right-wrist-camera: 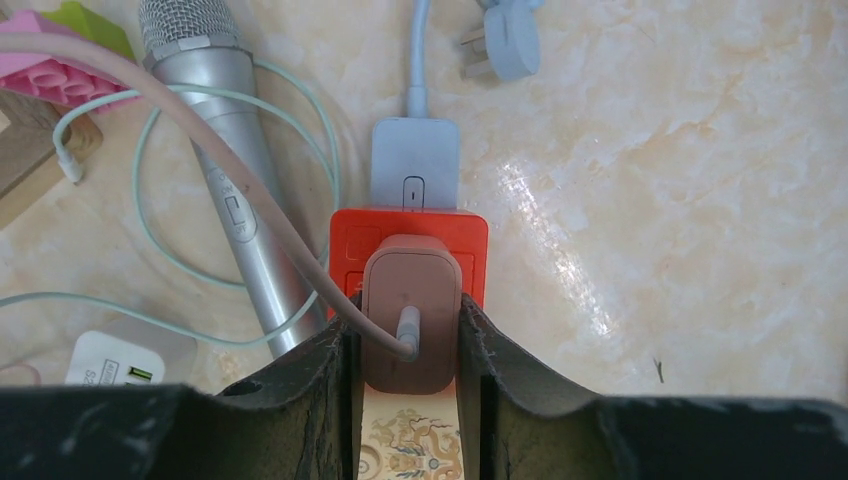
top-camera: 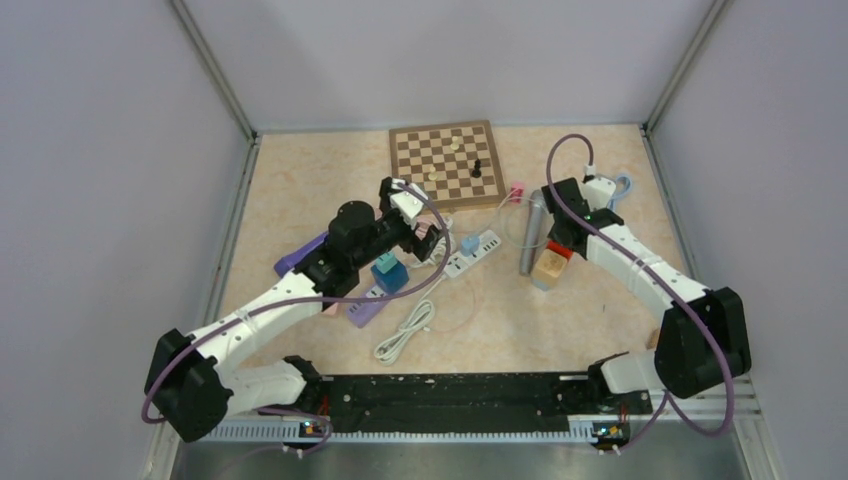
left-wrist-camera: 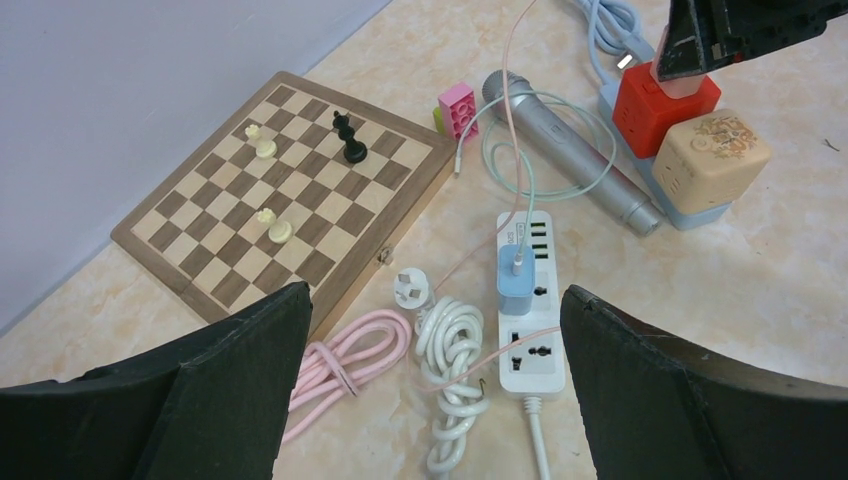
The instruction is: Insert the plug
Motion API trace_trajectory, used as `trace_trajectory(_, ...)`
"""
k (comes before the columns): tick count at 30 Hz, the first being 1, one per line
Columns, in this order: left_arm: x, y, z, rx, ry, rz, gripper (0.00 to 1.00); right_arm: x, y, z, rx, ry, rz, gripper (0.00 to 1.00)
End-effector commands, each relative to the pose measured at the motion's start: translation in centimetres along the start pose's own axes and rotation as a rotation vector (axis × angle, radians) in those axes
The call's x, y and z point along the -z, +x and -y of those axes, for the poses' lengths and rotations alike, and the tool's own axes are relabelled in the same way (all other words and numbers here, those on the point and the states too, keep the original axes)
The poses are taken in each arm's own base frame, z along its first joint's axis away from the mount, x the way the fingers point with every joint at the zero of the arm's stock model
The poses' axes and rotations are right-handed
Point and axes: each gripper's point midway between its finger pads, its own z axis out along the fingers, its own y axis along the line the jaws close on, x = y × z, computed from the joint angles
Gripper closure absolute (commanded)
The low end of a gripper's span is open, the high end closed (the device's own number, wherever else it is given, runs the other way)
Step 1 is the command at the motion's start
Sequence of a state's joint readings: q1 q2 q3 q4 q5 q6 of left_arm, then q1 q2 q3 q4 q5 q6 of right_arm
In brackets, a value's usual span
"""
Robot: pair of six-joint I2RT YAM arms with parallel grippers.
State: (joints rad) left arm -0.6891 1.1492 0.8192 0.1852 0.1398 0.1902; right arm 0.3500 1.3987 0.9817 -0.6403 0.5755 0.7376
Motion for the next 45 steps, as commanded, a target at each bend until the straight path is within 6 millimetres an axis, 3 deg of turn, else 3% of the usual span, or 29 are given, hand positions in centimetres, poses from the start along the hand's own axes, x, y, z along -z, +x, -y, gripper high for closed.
trace_trajectory(1,0.6,-2.0,-1.1,-0.019,-0.048,0.087,0.01,-1.3,12.2,5.4,0.134,0.128,-0.384,1.0)
trace_trajectory(3,0.6,-1.9,-1.1,-0.019,-0.05,0.088,0.01,-1.5,13.1,5.9,0.147,0.14,-0.406,1.0)
trace_trajectory(6,0.6,-1.7,-1.2,-0.02,-0.054,0.085,0.01,-1.2,12.0,5.3,0.126,0.131,-0.384,0.99)
trace_trajectory(11,1.1,-2.4,-1.6,-0.019,-0.074,0.102,0.01,1.2,4.5,1.9,0.063,0.053,-0.242,0.47)
trace_trajectory(14,1.4,-2.8,-1.9,-0.011,-0.085,0.108,0.01,3.4,0.0,0.7,0.048,0.002,-0.158,0.28)
trace_trajectory(16,1.6,-3.0,-2.1,-0.004,-0.098,0.11,0.01,5.2,-2.2,0.3,0.043,-0.044,-0.113,0.22)
trace_trajectory(20,2.3,-3.1,-3.0,0.023,-0.155,0.105,0.01,8.5,-4.7,0.6,0.028,-0.119,-0.069,0.19)
trace_trajectory(25,4.5,-2.8,-6.0,0.096,-0.35,0.069,0.01,12.5,-6.7,2.7,-0.041,-0.204,-0.003,0.19)
trace_trajectory(31,10.3,-4.0,-9.4,0.172,-0.584,0.01,0.01,15.9,-8.8,6.4,-0.107,-0.195,0.111,0.19)
trace_trajectory(37,17.4,-8.1,-12.2,0.201,-0.805,0.13,0.01,19.8,-13.2,8.2,-0.163,-0.201,0.271,0.21)
trace_trajectory(40,21.1,-9.2,-12.8,0.279,-0.891,0.115,0.01,22.8,-15.0,9.8,-0.19,-0.227,0.37,0.22)
trace_trajectory(45,25.6,-9.1,-12.2,0.481,-0.963,0.087,0.01,28.5,-17.5,13.0,-0.207,-0.279,0.53,0.23)
